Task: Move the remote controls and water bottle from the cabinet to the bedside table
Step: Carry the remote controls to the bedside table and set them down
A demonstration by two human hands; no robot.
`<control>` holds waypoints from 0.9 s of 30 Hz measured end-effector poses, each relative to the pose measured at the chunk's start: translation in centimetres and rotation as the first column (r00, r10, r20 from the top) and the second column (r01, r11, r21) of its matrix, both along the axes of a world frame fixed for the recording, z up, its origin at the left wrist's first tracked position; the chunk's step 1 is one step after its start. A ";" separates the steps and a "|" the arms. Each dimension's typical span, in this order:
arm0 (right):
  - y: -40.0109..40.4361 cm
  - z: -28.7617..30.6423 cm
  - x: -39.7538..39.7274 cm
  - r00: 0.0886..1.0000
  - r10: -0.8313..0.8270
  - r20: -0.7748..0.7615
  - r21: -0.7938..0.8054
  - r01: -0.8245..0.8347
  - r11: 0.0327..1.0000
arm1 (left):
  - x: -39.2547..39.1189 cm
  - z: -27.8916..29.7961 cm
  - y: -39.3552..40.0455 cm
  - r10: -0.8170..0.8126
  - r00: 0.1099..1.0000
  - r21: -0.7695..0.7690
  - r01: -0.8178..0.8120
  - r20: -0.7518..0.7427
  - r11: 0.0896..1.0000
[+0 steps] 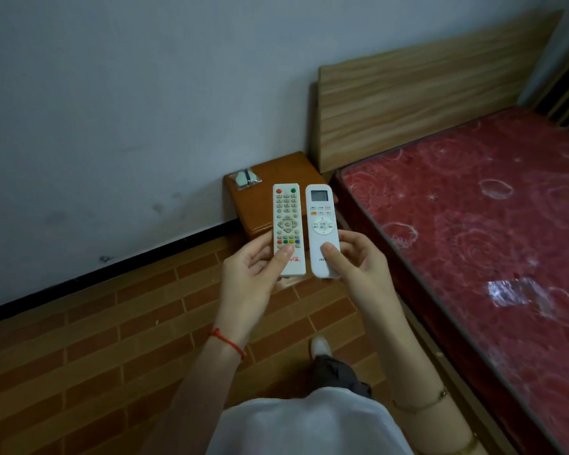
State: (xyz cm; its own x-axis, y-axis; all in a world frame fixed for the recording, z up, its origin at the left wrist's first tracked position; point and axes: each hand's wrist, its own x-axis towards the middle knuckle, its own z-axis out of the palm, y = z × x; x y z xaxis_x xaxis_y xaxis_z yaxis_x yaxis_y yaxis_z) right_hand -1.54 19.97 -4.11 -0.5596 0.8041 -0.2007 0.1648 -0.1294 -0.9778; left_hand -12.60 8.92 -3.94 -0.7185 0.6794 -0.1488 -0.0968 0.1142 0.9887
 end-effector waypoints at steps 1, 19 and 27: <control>1.2 -0.4 -1.2 1.000 0.018 0.005 -0.001 -0.018 1.000 | -1.0 -0.3 1.1 0.024 1.000 -0.008 -0.024 0.003 1.000; 27.3 -4.0 -24.1 0.946 0.309 0.093 -0.047 -0.306 0.951 | -20.0 -4.3 24.2 0.283 0.957 -0.155 -0.290 -0.066 0.944; 32.5 -11.5 -34.1 0.899 0.388 0.201 -0.120 -0.371 0.921 | -28.9 -11.1 29.7 0.350 0.936 -0.233 -0.332 0.041 0.914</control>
State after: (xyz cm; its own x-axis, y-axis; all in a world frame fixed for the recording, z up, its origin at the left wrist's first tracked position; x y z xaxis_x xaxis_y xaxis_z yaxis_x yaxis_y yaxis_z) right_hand -35.64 52.44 -15.60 -0.7547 0.5166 -0.4044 0.4228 -0.0883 -0.9019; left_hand -41.53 38.59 -15.04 -0.8800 0.3392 -0.3325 -0.2465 0.2724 0.9301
